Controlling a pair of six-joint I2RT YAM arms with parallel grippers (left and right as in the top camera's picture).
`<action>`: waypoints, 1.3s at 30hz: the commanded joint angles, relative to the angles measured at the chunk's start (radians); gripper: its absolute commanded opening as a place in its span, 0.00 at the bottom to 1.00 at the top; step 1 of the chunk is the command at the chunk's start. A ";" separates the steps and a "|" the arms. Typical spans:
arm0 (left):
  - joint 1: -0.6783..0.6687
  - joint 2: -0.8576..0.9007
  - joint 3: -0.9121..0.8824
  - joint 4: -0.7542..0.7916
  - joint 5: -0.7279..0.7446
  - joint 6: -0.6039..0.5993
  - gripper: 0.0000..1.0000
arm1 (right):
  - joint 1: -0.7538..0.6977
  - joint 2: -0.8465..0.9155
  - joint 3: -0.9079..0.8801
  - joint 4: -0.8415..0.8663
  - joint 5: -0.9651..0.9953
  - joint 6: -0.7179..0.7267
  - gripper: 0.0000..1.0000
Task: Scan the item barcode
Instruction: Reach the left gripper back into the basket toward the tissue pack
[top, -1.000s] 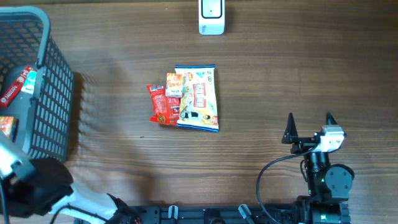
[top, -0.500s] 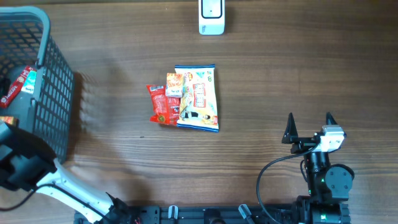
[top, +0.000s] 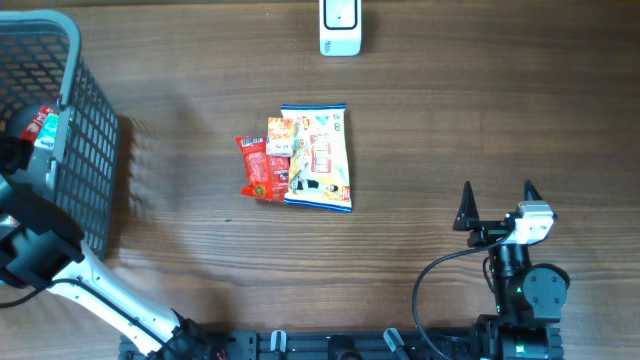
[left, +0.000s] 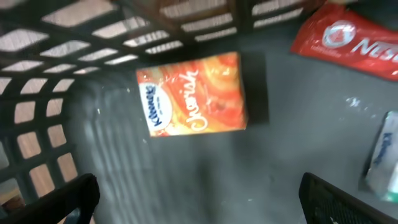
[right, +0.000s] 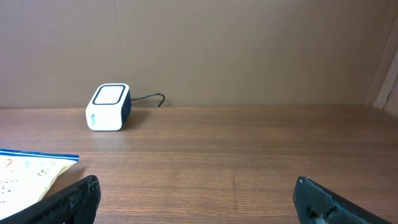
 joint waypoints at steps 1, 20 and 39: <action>0.012 0.015 -0.045 0.027 -0.020 -0.017 1.00 | -0.004 -0.005 -0.003 0.003 -0.008 -0.010 1.00; 0.013 0.000 -0.145 0.092 -0.024 0.013 1.00 | -0.004 -0.005 -0.003 0.003 -0.008 -0.010 1.00; -0.127 -0.164 -0.147 0.265 0.370 0.355 1.00 | -0.004 -0.005 -0.003 0.003 -0.008 -0.010 1.00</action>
